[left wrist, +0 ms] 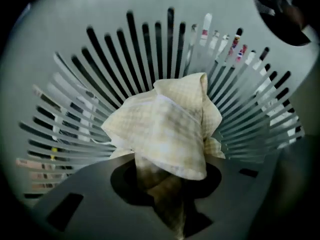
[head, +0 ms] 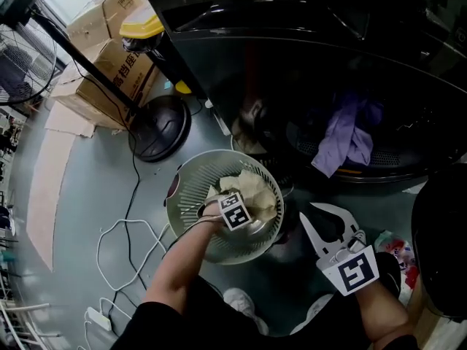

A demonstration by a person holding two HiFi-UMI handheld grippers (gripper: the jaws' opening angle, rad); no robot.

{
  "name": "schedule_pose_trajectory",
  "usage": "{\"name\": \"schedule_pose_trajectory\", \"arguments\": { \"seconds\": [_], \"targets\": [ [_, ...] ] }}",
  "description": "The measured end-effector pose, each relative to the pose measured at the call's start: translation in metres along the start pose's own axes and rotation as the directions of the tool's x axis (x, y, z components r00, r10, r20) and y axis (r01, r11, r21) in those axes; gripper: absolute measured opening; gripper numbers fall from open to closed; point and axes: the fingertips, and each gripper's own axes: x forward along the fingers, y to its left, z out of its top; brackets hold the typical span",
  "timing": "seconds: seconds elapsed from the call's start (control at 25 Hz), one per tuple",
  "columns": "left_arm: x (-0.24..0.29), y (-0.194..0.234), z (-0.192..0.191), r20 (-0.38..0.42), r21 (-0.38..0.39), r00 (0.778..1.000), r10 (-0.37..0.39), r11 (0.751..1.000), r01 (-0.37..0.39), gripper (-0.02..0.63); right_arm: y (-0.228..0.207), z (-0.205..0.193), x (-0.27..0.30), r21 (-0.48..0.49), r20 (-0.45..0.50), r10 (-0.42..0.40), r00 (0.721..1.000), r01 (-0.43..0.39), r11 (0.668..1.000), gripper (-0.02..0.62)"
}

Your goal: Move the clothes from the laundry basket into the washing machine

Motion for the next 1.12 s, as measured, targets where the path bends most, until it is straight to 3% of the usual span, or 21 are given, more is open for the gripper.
{"name": "schedule_pose_trajectory", "arguments": {
  "seconds": [0.12,0.32,0.64,0.84,0.96,1.12],
  "targets": [
    [-0.045,0.008,0.011,0.076,0.062,0.994,0.072,0.995,-0.077,0.133,-0.005,-0.012,-0.003,-0.031,-0.058,-0.008,0.998,0.007,0.999,0.04],
    [-0.121,0.016,0.038,0.263,-0.062,0.947,0.186,0.983,-0.176,0.135,-0.023,-0.031,-0.007,-0.123,-0.142,-0.074,0.987,0.056,0.991,0.04],
    [-0.219,0.014,0.093,0.487,-0.228,0.813,0.318,0.945,-0.233,0.135,-0.051,-0.011,-0.017,-0.159,-0.11,-0.141,0.984,0.123,0.98,0.04],
    [-0.279,-0.007,0.142,0.623,-0.271,0.717,0.311,0.947,-0.175,0.135,-0.072,0.009,-0.032,-0.145,-0.035,-0.233,0.972,0.225,0.963,0.04],
    [-0.293,-0.02,0.181,0.69,-0.257,0.665,0.285,0.956,-0.142,0.135,-0.102,0.019,-0.048,-0.101,0.019,-0.352,0.936,0.352,0.931,0.04],
    [-0.298,-0.035,0.239,0.756,-0.254,0.599,0.264,0.962,-0.104,0.135,-0.141,0.012,-0.09,0.044,-0.01,-0.527,0.85,0.527,0.849,0.04]
  ]
}}
